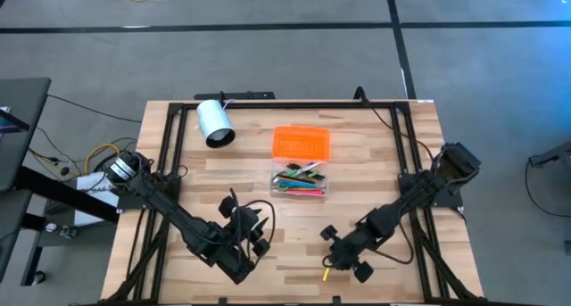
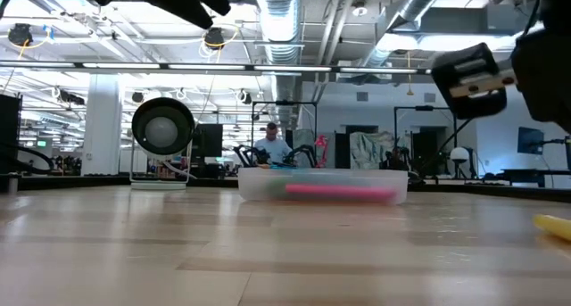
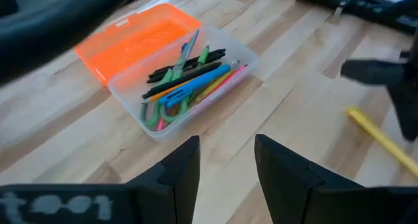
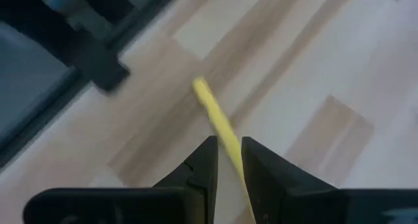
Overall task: Pick & place school supplies into a supply box
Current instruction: Put the yellow pen into the orange supply box
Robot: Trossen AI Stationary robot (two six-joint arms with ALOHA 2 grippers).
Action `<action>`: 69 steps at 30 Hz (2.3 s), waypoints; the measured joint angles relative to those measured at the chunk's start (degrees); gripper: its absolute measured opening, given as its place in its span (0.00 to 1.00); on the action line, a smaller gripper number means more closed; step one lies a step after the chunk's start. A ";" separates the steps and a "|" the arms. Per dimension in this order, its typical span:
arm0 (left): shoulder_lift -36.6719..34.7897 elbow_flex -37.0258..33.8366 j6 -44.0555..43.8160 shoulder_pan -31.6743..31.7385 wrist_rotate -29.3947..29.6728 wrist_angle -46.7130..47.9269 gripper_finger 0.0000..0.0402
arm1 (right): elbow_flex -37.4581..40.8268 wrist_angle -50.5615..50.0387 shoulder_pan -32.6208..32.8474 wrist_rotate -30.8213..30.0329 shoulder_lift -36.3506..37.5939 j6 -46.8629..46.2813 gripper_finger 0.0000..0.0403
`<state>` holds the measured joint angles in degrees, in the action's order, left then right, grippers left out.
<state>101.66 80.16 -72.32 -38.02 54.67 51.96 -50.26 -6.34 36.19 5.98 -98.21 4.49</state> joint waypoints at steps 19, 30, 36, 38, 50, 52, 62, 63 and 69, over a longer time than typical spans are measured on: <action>0.01 0.00 -0.61 -0.02 0.11 -5.05 0.34 | -0.13 1.15 -1.54 0.58 -1.49 1.69 0.29; 0.01 0.00 -0.78 -0.02 0.07 -5.20 0.34 | -0.12 -0.49 -1.45 -2.16 -1.49 3.24 0.54; 0.01 0.00 -0.76 -0.02 0.11 -5.18 0.34 | -0.13 -0.68 -1.89 -2.90 -1.47 3.68 0.48; 0.01 0.00 -0.76 -0.02 0.11 -5.18 0.34 | -0.13 -0.69 -1.91 -2.88 -1.47 3.97 0.47; 0.01 0.00 -0.89 -0.02 0.04 -5.21 0.34 | 1.18 -0.68 -1.84 -1.33 -3.04 7.54 0.47; 0.01 0.00 -1.00 -0.04 0.02 -5.39 0.34 | 0.84 0.15 -1.46 -1.16 -3.90 7.20 0.47; 0.01 0.00 -1.42 -0.04 -0.08 -5.42 0.34 | 0.70 -0.81 -2.19 -1.79 -4.23 2.92 0.39; 0.01 0.00 -1.42 -0.04 -0.04 -5.42 0.34 | 0.66 -1.21 -2.47 -1.78 -4.23 2.19 0.38; 0.02 0.00 -1.39 -0.03 -0.02 -5.42 0.34 | 0.72 -1.57 -2.98 -2.67 -4.20 -1.73 0.25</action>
<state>101.68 80.16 -73.71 -38.05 54.65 46.54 -49.54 -7.91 33.21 3.31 -102.41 2.76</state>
